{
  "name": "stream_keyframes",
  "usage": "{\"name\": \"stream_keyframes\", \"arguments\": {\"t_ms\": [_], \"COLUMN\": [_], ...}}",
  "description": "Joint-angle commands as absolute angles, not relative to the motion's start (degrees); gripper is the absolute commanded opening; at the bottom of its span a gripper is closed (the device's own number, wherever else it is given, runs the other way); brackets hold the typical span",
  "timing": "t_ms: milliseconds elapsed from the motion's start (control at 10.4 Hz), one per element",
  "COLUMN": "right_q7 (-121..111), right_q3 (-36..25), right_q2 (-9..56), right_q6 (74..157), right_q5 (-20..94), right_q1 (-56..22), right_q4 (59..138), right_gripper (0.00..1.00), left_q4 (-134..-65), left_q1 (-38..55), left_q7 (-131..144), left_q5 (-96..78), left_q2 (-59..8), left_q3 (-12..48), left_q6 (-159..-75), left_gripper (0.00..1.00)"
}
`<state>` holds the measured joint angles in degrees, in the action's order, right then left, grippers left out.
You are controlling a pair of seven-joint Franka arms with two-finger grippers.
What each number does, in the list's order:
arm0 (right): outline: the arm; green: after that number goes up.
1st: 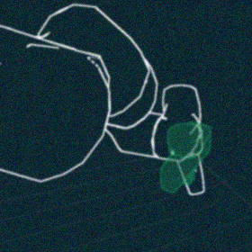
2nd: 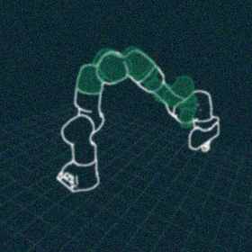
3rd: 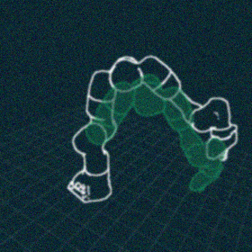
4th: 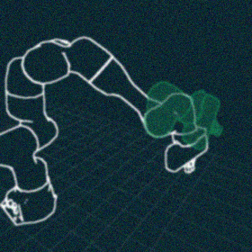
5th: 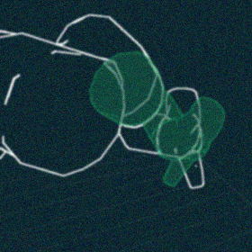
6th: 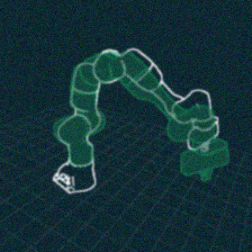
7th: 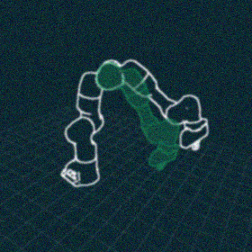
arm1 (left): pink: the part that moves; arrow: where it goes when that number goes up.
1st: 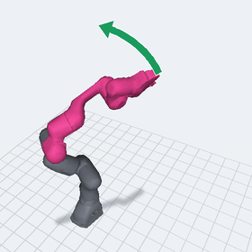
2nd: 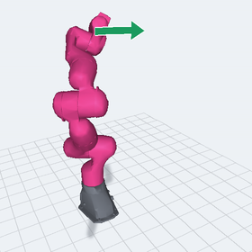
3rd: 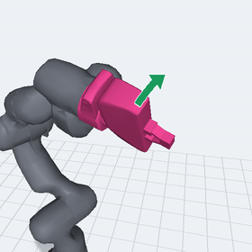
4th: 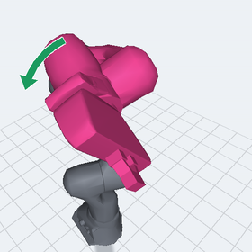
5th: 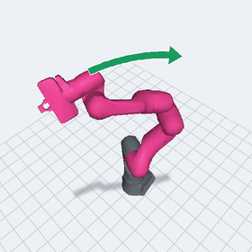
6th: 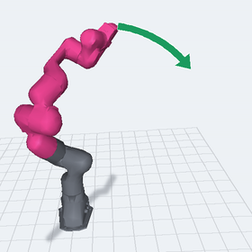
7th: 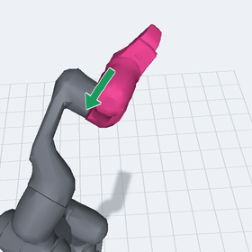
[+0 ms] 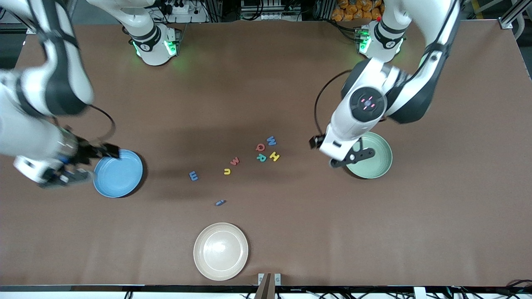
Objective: Sort upper and lower case letters into plates
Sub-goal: 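Grasp the yellow H with the left gripper while the right gripper grasps a blue letter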
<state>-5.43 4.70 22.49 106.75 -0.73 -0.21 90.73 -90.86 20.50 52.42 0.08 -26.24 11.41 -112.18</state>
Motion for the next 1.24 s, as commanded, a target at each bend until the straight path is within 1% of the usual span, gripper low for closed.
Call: {"name": "stream_keyframes", "arguments": {"t_ms": [0,96,287,383,670,766,861,957,1149], "right_q7": [-0.03,2.26,2.55,2.03,2.54,3.33,5.25,5.19,5.45], "right_q3": [4.66,4.57,4.66,4.66,4.57,4.57,4.57,4.57,4.57], "right_q2": [30.73,32.94,35.84,36.82,38.49,38.67,38.67,38.67,38.67], "right_q6": [113.69,116.95,118.21,118.3,125.05,128.2,134.06,136.73,137.8], "right_q5": [-0.61,-1.49,-1.14,-1.66,-2.29,-2.02,-2.02,-2.11,-2.2], "right_q1": [-3.84,-5.35,-5.97,-7.8,-11.85,-12.74,-13.61,-13.97,-14.41], "right_q4": [88.59,88.85,88.6,88.51,89.46,92.0,96.11,98.07,100.79], "right_gripper": [1.0,1.0,1.0,1.0,1.0,1.0,1.0,1.0,1.0], "left_q4": [-89.3,-89.21,-89.12,-89.12,-85.79,-84.82,-83.77,-82.19,-80.95], "left_q1": [23.45,24.42,27.4,29.07,31.89,32.08,32.34,33.3,36.98], "left_q7": [65.16,70.78,81.85,86.0,91.93,91.93,91.85,91.93,92.98], "left_q5": [-0.88,-0.53,-0.27,3.13,4.75,4.75,4.75,4.92,4.83], "left_q2": [-34.24,-36.54,-39.45,-40.59,-44.72,-45.78,-46.92,-48.5,-49.75], "left_q3": [10.9,10.9,10.29,10.37,10.28,10.37,10.28,10.2,6.87], "left_q6": [-122.48,-125.48,-128.92,-129.54,-129.99,-129.99,-130.08,-130.08,-130.08], "left_gripper": [1.0,1.0,1.0,1.0,1.0,1.0,1.0,1.0,1.0]}}
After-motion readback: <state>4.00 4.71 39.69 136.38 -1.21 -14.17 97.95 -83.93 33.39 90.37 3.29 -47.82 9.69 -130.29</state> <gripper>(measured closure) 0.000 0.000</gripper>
